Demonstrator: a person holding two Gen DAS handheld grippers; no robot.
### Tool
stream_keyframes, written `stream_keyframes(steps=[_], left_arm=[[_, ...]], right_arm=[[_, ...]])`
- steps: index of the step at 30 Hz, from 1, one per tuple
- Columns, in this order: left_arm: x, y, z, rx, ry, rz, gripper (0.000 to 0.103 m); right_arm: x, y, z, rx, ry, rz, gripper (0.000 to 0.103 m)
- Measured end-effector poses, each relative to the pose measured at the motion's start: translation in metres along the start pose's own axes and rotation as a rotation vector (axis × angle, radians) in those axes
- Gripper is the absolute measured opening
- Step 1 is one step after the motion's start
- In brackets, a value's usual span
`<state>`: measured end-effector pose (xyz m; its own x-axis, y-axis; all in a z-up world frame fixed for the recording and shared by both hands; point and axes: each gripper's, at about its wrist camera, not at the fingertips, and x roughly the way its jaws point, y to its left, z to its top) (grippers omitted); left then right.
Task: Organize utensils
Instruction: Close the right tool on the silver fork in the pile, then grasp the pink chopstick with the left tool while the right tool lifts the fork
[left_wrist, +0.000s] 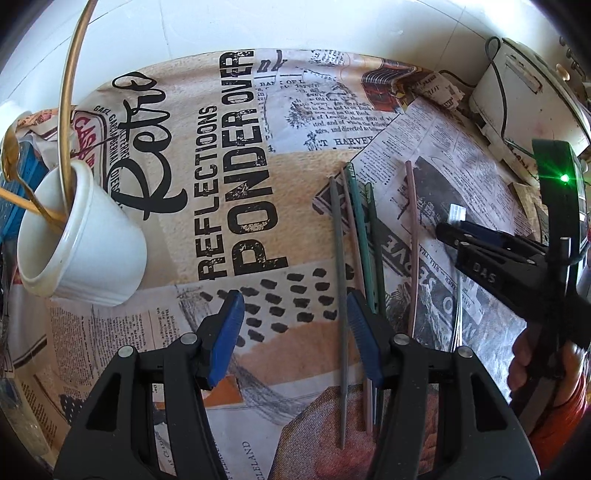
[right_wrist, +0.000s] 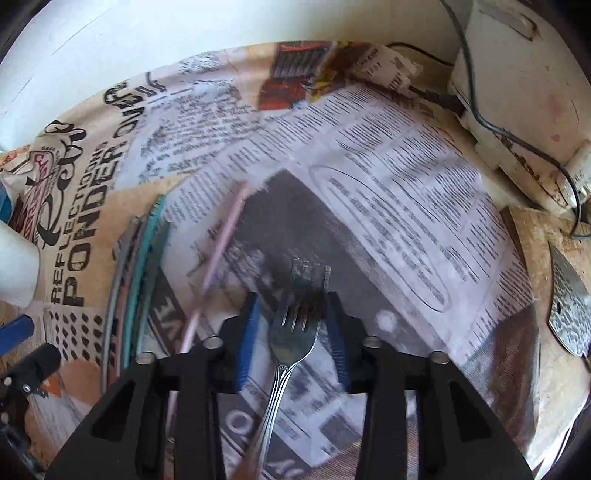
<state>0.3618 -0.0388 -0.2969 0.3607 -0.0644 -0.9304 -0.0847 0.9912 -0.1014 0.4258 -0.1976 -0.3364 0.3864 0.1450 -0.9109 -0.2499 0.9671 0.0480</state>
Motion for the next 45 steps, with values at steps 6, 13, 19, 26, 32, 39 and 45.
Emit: stream_keyframes(steps=[6,13,19,26,32,39,45], left_arm=[[0.004,-0.007,0.007,0.003,0.006,-0.011,0.057],[0.013,-0.033,0.022,0.055,0.016,-0.072,0.057],[0.031,-0.068,0.040,0.130,0.047,-0.132,0.055],[0.064,-0.101,0.060,0.202,0.109,-0.142,0.030],[0.071,-0.115,0.064,0.233,0.108,-0.131,0.029],[0.081,-0.124,0.079,0.243,0.156,-0.244,0.019],[0.089,-0.117,0.087,0.221,0.201,-0.261,0.004]], right_arm=[[-0.003,0.017,0.000,-0.075,0.001,0.089,0.022],[-0.019,-0.015,-0.009,0.010,0.030,0.161,0.022],[-0.039,-0.038,-0.010,0.056,-0.010,0.167,0.022],[-0.058,-0.056,-0.012,0.101,-0.054,0.175,0.022],[-0.068,-0.067,-0.016,0.130,-0.069,0.175,0.022],[-0.078,-0.072,-0.020,0.149,-0.080,0.161,0.022],[-0.087,-0.067,-0.023,0.144,-0.096,0.156,0.022]])
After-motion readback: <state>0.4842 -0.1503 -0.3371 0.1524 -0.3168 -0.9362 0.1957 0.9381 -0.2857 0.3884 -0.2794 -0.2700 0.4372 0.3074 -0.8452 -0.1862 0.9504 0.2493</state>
